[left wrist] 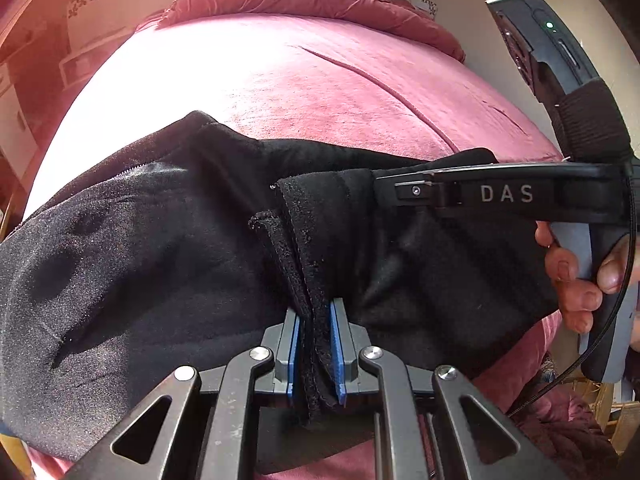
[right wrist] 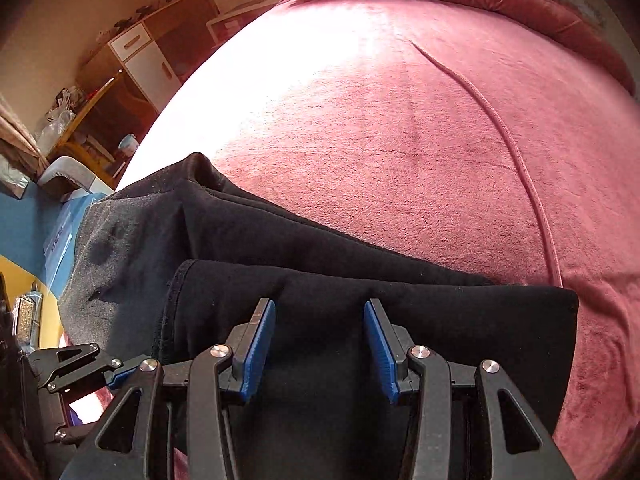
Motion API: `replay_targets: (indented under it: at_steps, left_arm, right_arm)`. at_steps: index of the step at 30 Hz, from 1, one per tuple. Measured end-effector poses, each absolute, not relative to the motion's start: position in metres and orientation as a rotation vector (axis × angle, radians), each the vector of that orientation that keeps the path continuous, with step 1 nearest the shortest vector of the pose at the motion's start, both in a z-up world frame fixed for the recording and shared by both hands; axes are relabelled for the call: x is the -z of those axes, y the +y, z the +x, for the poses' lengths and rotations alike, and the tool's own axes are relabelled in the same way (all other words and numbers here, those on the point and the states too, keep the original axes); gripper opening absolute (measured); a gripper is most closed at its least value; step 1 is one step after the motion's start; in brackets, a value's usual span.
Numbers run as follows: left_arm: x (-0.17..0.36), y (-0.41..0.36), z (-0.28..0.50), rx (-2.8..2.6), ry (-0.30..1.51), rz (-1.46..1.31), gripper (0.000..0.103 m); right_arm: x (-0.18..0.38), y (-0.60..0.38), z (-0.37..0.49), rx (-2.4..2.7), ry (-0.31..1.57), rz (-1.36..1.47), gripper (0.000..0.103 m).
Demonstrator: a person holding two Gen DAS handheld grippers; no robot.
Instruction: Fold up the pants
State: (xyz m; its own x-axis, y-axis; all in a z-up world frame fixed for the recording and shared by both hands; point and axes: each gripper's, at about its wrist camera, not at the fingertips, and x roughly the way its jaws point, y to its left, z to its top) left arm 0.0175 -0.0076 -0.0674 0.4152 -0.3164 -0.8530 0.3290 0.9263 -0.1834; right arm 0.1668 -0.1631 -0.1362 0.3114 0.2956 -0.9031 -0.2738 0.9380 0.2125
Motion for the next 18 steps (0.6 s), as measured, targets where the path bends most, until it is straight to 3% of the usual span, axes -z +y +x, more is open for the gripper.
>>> replay_targets:
  at_steps: [18]
  left_arm:
    - [0.076,-0.016,0.005,0.381,1.058,0.007,0.017]
  right_arm:
    - [0.146,-0.15,0.163,-0.326,1.162,-0.047,0.05]
